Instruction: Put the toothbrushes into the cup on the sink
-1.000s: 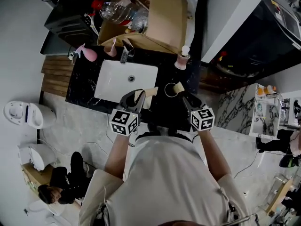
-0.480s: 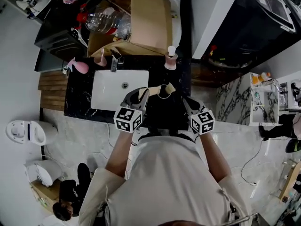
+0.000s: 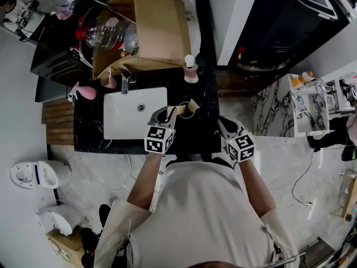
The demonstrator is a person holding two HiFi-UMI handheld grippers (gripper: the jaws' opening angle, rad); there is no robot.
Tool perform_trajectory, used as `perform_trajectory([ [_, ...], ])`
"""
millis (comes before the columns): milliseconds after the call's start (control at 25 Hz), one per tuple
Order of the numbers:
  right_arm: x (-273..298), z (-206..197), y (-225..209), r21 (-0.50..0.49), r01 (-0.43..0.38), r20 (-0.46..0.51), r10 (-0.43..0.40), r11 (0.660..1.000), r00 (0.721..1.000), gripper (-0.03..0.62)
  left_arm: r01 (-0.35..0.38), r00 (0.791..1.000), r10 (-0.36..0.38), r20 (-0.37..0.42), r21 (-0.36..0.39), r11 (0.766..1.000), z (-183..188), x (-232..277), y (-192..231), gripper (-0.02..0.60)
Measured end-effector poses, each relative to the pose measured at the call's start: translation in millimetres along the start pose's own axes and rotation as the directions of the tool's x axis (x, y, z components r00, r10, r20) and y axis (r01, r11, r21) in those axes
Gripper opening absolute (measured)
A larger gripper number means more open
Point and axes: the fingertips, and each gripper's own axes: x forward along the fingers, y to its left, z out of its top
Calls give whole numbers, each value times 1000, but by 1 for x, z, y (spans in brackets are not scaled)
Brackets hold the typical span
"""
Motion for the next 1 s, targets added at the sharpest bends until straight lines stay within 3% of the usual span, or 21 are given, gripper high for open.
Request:
perform_trajectory([
  [560, -16, -6, -6, 23, 56, -8, -56, 998, 998, 41, -18, 994, 22, -107, 32, 999, -39, 46, 1, 43],
  [840, -13, -10, -3, 13, 58, -30, -57, 998, 998, 41, -13, 993, 17, -120, 36, 999, -53, 59, 6, 64],
  [1000, -13, -10, -1, 9, 58, -34, -57, 998, 998, 40, -15, 990, 20, -138, 32, 999, -62, 63, 8, 171],
])
